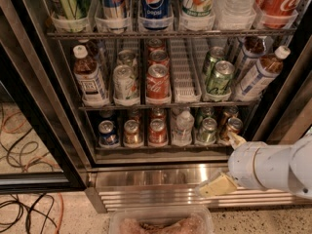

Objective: Pick water bottle from bottom shelf of fridge

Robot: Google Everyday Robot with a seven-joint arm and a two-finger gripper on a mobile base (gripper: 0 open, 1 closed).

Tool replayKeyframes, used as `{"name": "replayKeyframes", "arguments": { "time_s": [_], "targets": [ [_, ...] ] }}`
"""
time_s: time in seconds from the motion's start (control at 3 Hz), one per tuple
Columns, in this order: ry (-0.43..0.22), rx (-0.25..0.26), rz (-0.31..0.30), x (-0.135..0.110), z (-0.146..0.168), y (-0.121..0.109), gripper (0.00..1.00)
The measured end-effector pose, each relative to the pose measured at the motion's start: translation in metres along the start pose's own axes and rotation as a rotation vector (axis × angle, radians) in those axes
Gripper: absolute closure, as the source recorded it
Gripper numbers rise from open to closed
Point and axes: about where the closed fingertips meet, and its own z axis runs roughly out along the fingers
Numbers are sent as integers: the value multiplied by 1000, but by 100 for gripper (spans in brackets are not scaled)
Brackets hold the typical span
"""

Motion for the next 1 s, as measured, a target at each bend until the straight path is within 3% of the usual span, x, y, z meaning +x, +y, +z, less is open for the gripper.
{"name": "replayKeyframes", "arguments": {
  "time_s": [0.33,0.67,1.0],
  "targets": [
    [-8,-10,-52,9,2,-2,0],
    [-8,-10,-54,8,2,-2,0],
    [-31,1,-56,6,21,-11,0]
  ]
}}
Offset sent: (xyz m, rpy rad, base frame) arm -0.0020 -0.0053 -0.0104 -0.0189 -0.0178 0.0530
